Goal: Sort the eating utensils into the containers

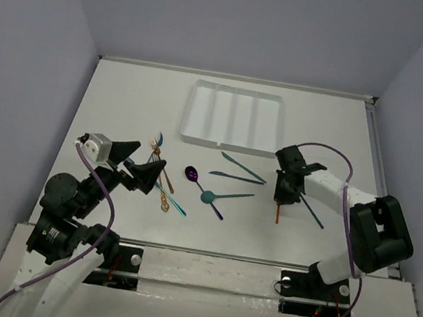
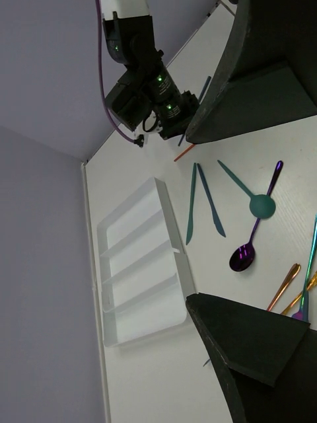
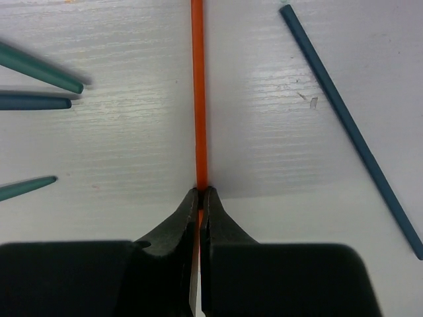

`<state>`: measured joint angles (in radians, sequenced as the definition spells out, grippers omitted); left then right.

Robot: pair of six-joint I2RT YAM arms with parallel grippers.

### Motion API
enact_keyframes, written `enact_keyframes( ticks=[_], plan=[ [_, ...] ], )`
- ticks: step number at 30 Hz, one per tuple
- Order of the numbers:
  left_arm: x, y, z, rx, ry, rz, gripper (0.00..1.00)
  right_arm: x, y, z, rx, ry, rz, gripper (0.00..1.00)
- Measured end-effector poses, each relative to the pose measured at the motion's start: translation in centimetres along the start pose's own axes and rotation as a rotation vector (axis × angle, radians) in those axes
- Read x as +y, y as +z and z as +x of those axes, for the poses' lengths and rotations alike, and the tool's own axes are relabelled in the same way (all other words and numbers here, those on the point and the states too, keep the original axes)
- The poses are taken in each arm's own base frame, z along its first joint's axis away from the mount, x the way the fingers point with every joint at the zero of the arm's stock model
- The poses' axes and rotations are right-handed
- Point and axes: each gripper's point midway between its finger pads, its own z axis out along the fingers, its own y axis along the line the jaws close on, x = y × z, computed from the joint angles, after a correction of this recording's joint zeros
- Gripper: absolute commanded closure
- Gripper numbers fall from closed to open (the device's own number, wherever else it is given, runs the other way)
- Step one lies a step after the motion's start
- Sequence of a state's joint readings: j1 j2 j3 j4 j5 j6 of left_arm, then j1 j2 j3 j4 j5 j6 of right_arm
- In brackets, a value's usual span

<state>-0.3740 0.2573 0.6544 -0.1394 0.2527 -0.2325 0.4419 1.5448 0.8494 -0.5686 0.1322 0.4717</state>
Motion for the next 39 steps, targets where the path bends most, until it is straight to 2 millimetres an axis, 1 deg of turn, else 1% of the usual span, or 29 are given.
enact_keyframes(
  ticks=[3, 5, 9, 10, 11, 12, 13, 14, 16, 17, 18, 19, 24, 26, 27, 28, 30, 31, 32, 35, 37, 38, 39],
  plan=[
    [0.0, 0.0, 0.0, 0.0, 0.0, 0.0, 0.01, -0.1, -0.3, 0.0, -0.013, 0.002, -0.004, 1.0],
    [0.0, 0.0, 0.0, 0.0, 0.0, 0.0, 0.01, 0.1, -1.0, -0.3, -0.035, 0.0, -0.017, 1.0],
    [0.0, 0.0, 0.0, 0.0, 0.0, -0.003, 0.01, 1.2, -3.9, -2.6, -0.141, 0.007, -0.078, 1.0],
    [0.0, 0.0, 0.0, 0.0, 0.0, -0.003, 0.01, 1.8, -5.1, -4.0, -0.185, 0.012, -0.104, 1.0],
    [0.0, 0.0, 0.0, 0.0, -0.001, -0.003, 0.01, 2.2, -5.8, -4.9, -0.21, 0.01, -0.12, 1.0],
    [0.0, 0.0, 0.0, 0.0, -0.001, -0.003, 0.01, 3.0, -6.8, -6.5, -0.251, 0.007, -0.146, 1.0],
    [0.1, 0.0, 0.0, 0.0, -0.001, -0.003, 0.01, 3.3, -7.2, -7.2, -0.266, 0.006, -0.154, 1.0],
    [0.1, 0.0, 0.0, 0.0, -0.001, -0.004, 0.01, 4.0, -8.1, -8.6, -0.299, 0.004, -0.174, 1.0],
    [0.1, 0.0, 0.0, 0.001, -0.001, -0.004, 0.01, 5.3, -9.0, -11.2, -0.343, -0.003, -0.198, 1.0],
    [0.1, 0.0, 0.0, 0.002, -0.001, -0.005, 0.01, 5.9, -9.1, -12.0, -0.354, -0.007, -0.211, 1.0],
    [0.1, 0.1, 0.1, 0.002, -0.001, -0.005, 0.01, 6.9, -9.2, -13.4, -0.372, -0.01, -0.236, 1.0],
    [0.1, 0.1, 0.1, 0.003, -0.001, -0.005, 0.01, 7.9, -9.0, -14.4, -0.381, -0.015, -0.262, 1.0],
    [0.3, 0.2, 0.3, 0.011, -0.003, -0.011, 0.01, 12.2, -7.5, -17.3, -0.381, -0.011, -0.391, 1.0],
    [0.4, 0.3, 0.3, 0.015, -0.004, -0.015, 0.01, 14.7, -6.9, -19.0, -0.393, -0.002, -0.458, 1.0],
    [0.4, 0.3, 0.4, 0.017, -0.005, -0.017, 0.01, 15.2, -6.7, -19.3, -0.394, -0.001, -0.471, 1.0],
    [0.4, 0.4, 0.4, 0.019, -0.005, -0.019, 0.01, 16.6, -6.6, -20.3, -0.404, 0.005, -0.506, 1.0],
    [0.5, 0.5, 0.6, 0.024, -0.007, -0.022, 0.01, 18.6, -6.3, -21.7, -0.418, 0.007, -0.551, 1.0],
    [0.6, 0.5, 0.6, 0.027, -0.007, -0.023, 0.01, 20.0, -6.1, -22.9, -0.429, 0.009, -0.579, 1.0],
    [0.6, 0.5, 0.7, 0.03, -0.008, -0.025, 0.01, 20.8, -6.1, -23.5, -0.439, 0.007, -0.594, 1.0],
    [0.7, 0.6, 0.8, 0.035, -0.009, -0.029, 0.01, 23.5, -5.2, -25.7, -0.463, -0.002, -0.633, 1.0],
    [0.7, 0.6, 0.8, 0.035, -0.009, -0.029, 0.01, 24.5, -4.6, -26.5, -0.467, -0.003, -0.645, 1.0],
    [0.7, 0.6, 0.8, 0.035, -0.009, -0.029, 0.01, 24.9, -3.9, -26.5, -0.459, -0.003, -0.645, 1.0],
    [0.7, 0.6, 0.8, 0.035, -0.009, -0.03, 0.01, 25.1, -3.7, -26.7, -0.46, -0.003, -0.646, 1.0]
  ],
)
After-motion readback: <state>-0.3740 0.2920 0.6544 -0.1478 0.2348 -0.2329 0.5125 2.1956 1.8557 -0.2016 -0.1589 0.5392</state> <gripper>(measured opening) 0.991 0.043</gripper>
